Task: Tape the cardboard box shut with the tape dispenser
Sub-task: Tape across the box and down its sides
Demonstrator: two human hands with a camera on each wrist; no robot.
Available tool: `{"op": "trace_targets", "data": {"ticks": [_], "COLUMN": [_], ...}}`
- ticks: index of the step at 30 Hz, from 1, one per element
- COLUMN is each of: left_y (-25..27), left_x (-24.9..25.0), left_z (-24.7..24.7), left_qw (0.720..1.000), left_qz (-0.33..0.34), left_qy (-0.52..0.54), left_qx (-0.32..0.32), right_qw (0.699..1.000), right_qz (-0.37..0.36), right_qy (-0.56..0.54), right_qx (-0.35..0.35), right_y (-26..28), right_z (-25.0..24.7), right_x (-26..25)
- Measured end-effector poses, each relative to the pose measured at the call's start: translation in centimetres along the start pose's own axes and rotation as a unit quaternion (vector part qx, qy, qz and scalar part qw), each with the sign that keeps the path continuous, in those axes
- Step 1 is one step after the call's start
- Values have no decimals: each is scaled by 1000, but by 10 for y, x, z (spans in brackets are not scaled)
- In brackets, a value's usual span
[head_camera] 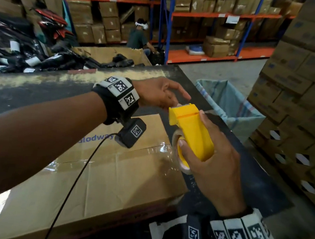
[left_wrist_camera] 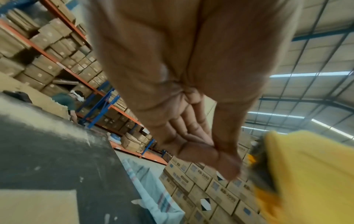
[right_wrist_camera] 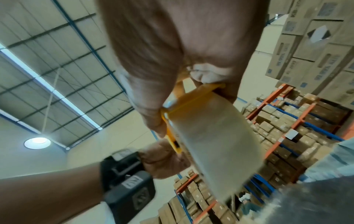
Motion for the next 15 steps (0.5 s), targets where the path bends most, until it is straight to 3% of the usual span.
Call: {"op": "trace_targets", "data": {"ticks": [3,6,9,15], "left_y": [-10,-22,-39,-61], "left_x": [3,-14,-47,-97], "left_z": [-48,-90,-97,-119], "left_qw": [998,997,996,993], "left_qz": [23,5,-26,-43], "left_qy": [-29,-29,-71,-93], "left_qx": [41,65,42,66], "right_qw": [996,992,987,980], "right_qz": [34,84,92,85], "right_qy": [69,56,64,99], "right_qx": [-32,-80,-119,-150], "right_y": [17,30,21,-10], "right_z": [-8,-13,3,47], "right_x": [-15,-18,-26,-35]}}
Point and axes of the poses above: each hand's wrist, its own y-axis away from the middle knuckle, its own z-axis out of the palm, x = y × z, the point moved 10 cm from there along -y, towards the middle knuckle, and after that the axes turned 15 degrees about y, right-handed, at the moved point
